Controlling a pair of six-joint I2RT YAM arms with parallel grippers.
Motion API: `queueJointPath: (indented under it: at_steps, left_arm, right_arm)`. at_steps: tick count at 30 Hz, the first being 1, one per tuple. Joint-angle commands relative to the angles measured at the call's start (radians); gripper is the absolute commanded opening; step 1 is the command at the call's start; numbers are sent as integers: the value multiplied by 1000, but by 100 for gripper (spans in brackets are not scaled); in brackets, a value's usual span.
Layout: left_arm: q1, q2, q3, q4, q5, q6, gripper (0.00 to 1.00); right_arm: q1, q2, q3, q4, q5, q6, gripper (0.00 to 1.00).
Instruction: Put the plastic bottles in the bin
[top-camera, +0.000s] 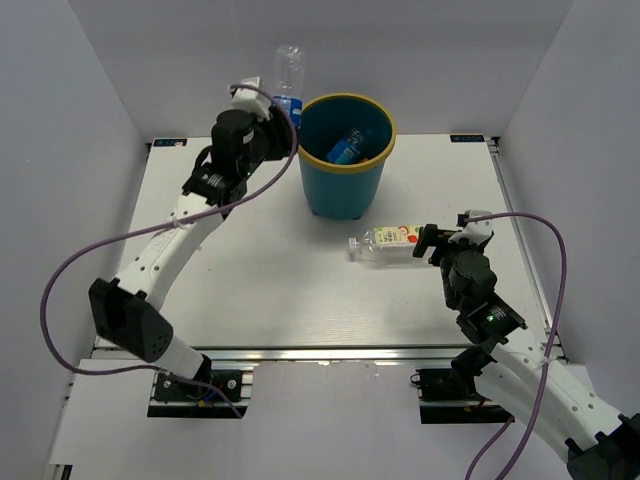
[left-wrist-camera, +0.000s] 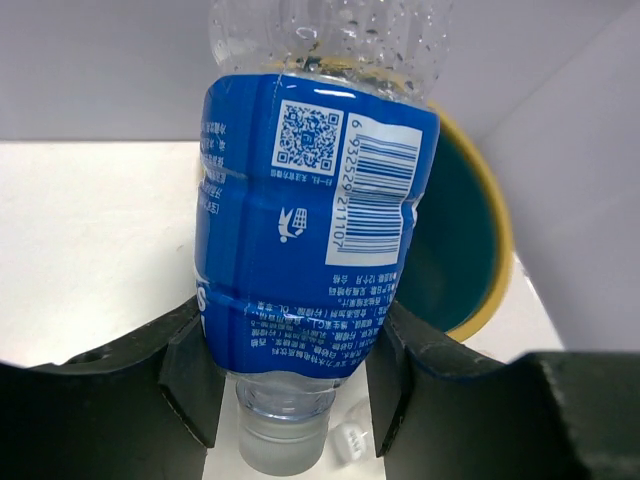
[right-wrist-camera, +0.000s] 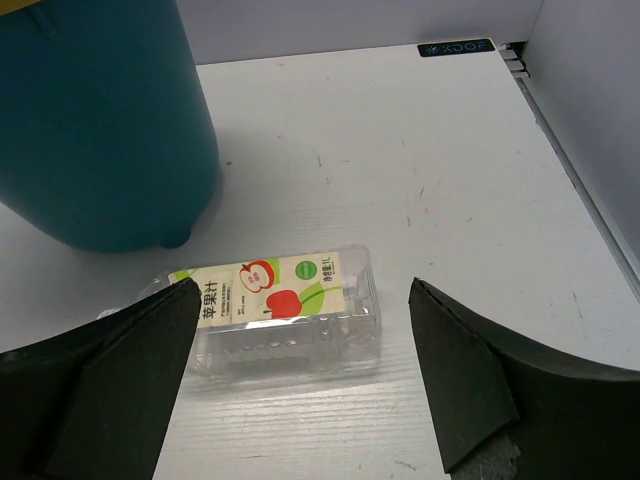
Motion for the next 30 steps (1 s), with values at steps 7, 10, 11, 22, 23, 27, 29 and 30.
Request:
queueJointPath:
  at_steps: [7,10,11,22,23,27,29,30]
  left_arm:
    - [-41,222,270,-111,123,35,91]
    - [-41,256,315,-124,141,30,98]
    - [-42,265,338,-139,144,30,98]
    - [-42,187,317,-118,136,29,98]
    - [-42,169,297,-117,120,26,98]
    - [-42,-12,120,-99,17,27,98]
    - [-41,-95,-35,-78,-66,20,98]
    - [-41,-135,-84,-79,-104,15,98]
  right_arm:
    - [-5,0,13,48,5,-7,89]
    - [-4,7,18,44,-5,-12,89]
    - [-5,9,21,41,-7,-12,89]
    - [-7,33,21,77,-283,-136,89]
    - [-5,42,27,74,-392,-163,89]
    - [3,186,91,4,-620,-277,89]
    - [39,248,134,-37,-619,-362,89]
    - [61,280,148,-48,-611,-395,89]
